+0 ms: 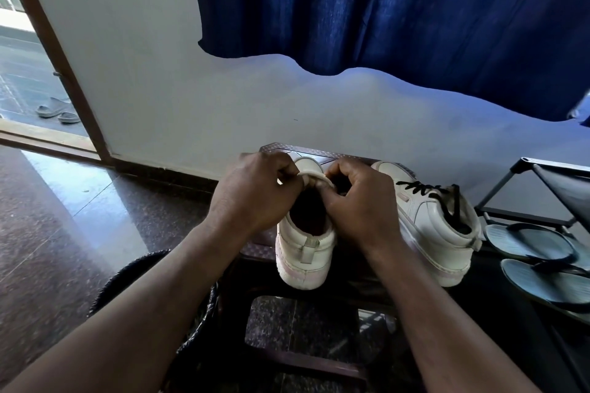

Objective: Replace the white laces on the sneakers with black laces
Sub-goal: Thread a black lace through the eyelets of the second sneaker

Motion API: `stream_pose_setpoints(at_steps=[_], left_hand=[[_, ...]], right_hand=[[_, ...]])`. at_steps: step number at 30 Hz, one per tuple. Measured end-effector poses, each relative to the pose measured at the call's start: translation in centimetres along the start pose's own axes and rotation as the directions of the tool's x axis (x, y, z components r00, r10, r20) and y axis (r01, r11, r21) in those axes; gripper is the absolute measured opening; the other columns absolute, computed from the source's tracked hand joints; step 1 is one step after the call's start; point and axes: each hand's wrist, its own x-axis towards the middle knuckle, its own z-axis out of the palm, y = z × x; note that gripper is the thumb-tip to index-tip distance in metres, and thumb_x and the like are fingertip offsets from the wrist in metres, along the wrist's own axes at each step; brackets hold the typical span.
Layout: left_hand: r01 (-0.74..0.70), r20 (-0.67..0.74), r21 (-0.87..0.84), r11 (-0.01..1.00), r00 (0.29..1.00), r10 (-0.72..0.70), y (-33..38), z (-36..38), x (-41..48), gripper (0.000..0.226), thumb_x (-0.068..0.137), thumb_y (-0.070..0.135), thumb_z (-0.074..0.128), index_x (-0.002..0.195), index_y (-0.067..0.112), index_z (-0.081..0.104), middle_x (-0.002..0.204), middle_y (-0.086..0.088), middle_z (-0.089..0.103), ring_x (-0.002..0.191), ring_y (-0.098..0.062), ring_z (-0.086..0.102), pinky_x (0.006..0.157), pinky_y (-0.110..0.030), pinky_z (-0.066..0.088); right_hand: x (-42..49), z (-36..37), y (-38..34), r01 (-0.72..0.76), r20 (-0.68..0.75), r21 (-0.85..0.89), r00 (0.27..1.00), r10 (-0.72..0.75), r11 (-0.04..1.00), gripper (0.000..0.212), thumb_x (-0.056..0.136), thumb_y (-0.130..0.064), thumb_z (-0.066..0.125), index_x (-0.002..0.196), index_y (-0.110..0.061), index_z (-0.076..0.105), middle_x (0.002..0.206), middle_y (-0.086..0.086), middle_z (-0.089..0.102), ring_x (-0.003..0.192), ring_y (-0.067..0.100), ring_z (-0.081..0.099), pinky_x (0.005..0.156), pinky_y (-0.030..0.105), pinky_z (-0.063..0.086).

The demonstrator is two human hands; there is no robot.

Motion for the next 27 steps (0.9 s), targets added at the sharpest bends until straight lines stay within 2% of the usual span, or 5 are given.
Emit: stream_pose_setpoints(at_steps=[5, 12, 19, 22, 27], left_hand=[[-0.080, -0.022, 0.061, 0.995, 0.996, 0.081, -0.3, -0.2, 0.8, 0.017, 0.087, 0.047, 0.071, 0.087, 0.030, 0.074, 0.085, 0.015, 0.069, 0.079, -0.009, 0.064, 0.067, -0.030, 0.053], [-0.145, -0.041, 0.100, 0.984, 0.988, 0.149, -0.5, 0.0, 1.0, 0.015, 0.094, 0.040, 0.069, 0.086, 0.026, 0.071, 0.085, 0.014, 0.064, 0.080, -0.014, 0.062, 0.065, -0.033, 0.052], [-0.109, 0.144, 0.040, 0.993, 0.984, 0.102, -0.9, -0.9, 0.8, 0.022, 0.079, 0.032, 0.083, 0.096, 0.029, 0.070, 0.085, 0.013, 0.065, 0.076, -0.006, 0.062, 0.069, -0.029, 0.051], [-0.115, 0.118, 0.070, 0.991, 0.987, 0.106, -1.1, -0.8, 0.7, 0.019, 0.078, 0.033, 0.082, 0.093, 0.030, 0.071, 0.085, 0.009, 0.069, 0.079, -0.015, 0.066, 0.072, -0.036, 0.057], [-0.177, 0.082, 0.167, 0.970, 0.983, 0.166, -1.0, -1.1, 0.6, 0.021, 0.085, 0.053, 0.076, 0.098, 0.036, 0.073, 0.091, 0.011, 0.071, 0.082, -0.015, 0.065, 0.068, -0.032, 0.054]], right_hand=[[0.1, -0.9, 0.5, 0.079, 0.080, 0.078, 0.993, -0.085, 0.994, 0.006, 0.086, -0.028, 0.081, 0.086, -0.023, 0.077, 0.082, -0.012, 0.074, 0.078, 0.003, 0.069, 0.070, 0.015, 0.051], [-0.2, 0.3, 0.1, 0.111, 0.032, -0.035, 0.993, -0.110, 0.993, 0.014, 0.092, -0.035, 0.069, 0.092, -0.021, 0.072, 0.080, -0.005, 0.071, 0.073, 0.016, 0.064, 0.068, 0.038, 0.052], [-0.2, 0.5, 0.0, 0.125, 0.002, -0.125, 0.992, -0.125, 0.984, 0.013, 0.087, -0.031, 0.064, 0.085, -0.020, 0.070, 0.080, -0.003, 0.069, 0.076, 0.020, 0.062, 0.066, 0.042, 0.050], [-0.3, 0.4, 0.1, 0.114, 0.027, -0.200, 0.993, -0.111, 0.973, 0.014, 0.087, -0.034, 0.062, 0.091, -0.023, 0.070, 0.083, -0.004, 0.068, 0.078, 0.022, 0.063, 0.064, 0.041, 0.050], [-0.1, -0.5, 0.3, 0.117, 0.055, -0.245, 0.993, -0.107, 0.962, 0.025, 0.088, -0.042, 0.055, 0.100, -0.027, 0.071, 0.092, -0.007, 0.070, 0.085, 0.022, 0.065, 0.065, 0.038, 0.048]])
